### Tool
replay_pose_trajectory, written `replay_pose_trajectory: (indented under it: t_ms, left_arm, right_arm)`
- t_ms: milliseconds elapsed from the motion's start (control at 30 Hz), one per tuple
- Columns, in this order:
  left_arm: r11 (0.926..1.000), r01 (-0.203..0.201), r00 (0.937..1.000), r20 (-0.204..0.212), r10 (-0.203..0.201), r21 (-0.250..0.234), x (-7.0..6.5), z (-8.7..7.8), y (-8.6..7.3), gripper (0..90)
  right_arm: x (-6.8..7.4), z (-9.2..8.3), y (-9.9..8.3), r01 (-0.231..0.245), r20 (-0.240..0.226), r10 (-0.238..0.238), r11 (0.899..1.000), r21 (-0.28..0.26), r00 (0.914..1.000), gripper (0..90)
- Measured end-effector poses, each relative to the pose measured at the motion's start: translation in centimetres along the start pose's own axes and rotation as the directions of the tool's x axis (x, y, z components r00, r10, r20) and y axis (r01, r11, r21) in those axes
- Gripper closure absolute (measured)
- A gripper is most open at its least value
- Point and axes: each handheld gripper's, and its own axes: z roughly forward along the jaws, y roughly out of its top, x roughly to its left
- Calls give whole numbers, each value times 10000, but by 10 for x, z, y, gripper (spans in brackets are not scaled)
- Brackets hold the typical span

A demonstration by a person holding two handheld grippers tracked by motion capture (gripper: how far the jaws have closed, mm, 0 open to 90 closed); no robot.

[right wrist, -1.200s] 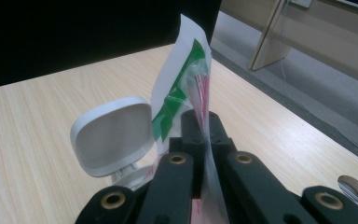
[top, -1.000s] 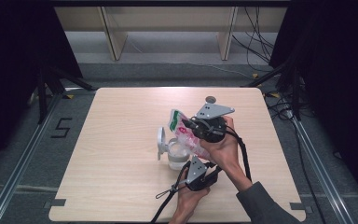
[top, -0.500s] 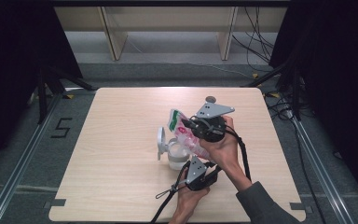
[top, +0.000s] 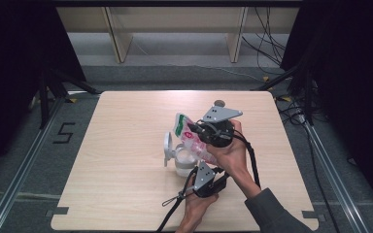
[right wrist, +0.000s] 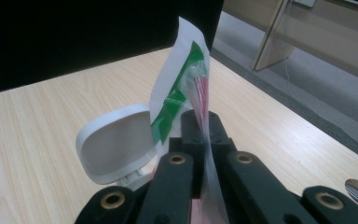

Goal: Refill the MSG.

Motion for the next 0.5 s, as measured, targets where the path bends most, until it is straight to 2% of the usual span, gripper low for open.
replay_pose_trajectory:
  t_ms: [33, 100, 133, 167, 233, 267, 300, 400, 467, 500]
  left_arm:
    - [10000, 56, 10000, 26, -56, -7, 0, 0, 0, 737]
    - [10000, 23, 10000, -3, -23, 52, -1, 1, 0, 738]
    - [9999, 85, 9999, 80, -84, -146, -1, 2, -1, 737]
    - [10000, 46, 9999, -112, -46, 3, -2, 1, 0, 737]
    - [10000, 54, 9999, -92, -54, 18, -2, 1, 0, 737]
    - [10000, 75, 9999, -79, -75, 17, -2, 2, 0, 737]
    - [9998, 117, 9999, 14, -116, -140, -2, 3, -1, 737]
    - [9997, 146, 9999, -32, -147, -190, -2, 3, 0, 737]
    - [9997, 148, 9998, -98, -149, -169, -3, 3, 0, 737]
    - [9997, 177, 9998, -22, -177, -179, -3, 4, -1, 737]
  right_arm:
    - [1, 0, 0, -119, -4, 119, 9999, 1, 9999, 900]
    - [2, 1, -1, -72, 101, 73, 10000, -44, 9999, 900]
    - [2, 1, 0, 0, 76, 0, 10000, 38, 10000, 900]
    - [2, 0, 0, -43, 8, 43, 9999, 139, 10000, 900]
    - [2, -1, -1, -173, 15, 173, 9998, 18, 9998, 900]
    - [1, -1, -1, -12, 121, 14, 10000, -87, 9999, 900]
    - [2, 0, -1, -79, 161, 80, 9999, -78, 9998, 900]
    - [1, 0, 0, 68, 94, -68, 10000, -11, 9999, 900]
    - [2, 0, 0, -45, 102, 46, 10000, -63, 9999, 900]
    - [2, 1, 0, 111, 120, -110, 9999, -20, 9999, 900]
